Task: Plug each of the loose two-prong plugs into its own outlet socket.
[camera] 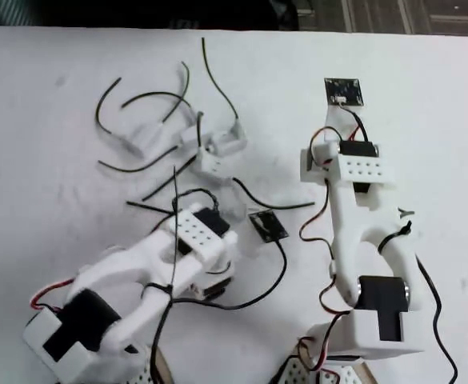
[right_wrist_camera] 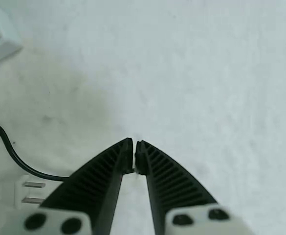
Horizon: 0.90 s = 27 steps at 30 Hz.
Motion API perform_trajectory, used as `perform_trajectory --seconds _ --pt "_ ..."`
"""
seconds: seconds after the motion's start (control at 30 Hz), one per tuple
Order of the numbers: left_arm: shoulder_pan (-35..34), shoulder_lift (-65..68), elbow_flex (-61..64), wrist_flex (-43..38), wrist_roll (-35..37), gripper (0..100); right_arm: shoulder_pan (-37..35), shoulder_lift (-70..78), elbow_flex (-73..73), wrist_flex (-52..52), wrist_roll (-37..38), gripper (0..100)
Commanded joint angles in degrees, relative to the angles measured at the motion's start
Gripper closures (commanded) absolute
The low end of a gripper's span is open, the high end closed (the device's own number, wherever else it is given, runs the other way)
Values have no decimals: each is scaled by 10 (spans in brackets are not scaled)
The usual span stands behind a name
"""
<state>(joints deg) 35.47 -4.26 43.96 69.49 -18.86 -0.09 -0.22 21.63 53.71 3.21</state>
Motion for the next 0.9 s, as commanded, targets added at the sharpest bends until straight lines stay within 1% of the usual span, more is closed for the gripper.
perform_trajectory --seconds 0.0,0.13,0.27,0.4,0.53,0.63,0.77,0.87 --pt "-34 -7 -5 3 -17 979 -5 -4 -23 0 -4 978" --pt "-95 -7 -29 2 -92 979 -5 -4 -23 0 -4 978" --pt "-152 -7 -69 -8 -132 979 -6 -4 -23 0 -4 978" --pt "-156 -42 -55 -49 -136 979 -20 -4 -16 0 -3 978" --pt "-138 -153 16 -86 -134 979 -26 -5 -13 0 20 978" --pt "-141 -247 65 -98 -133 976 -26 -5 -13 -3 21 978" --pt "-177 -310 90 -105 -133 958 -26 -5 -13 -3 22 978" --pt "-206 -313 111 -144 -139 956 -26 -5 -12 -2 22 978"
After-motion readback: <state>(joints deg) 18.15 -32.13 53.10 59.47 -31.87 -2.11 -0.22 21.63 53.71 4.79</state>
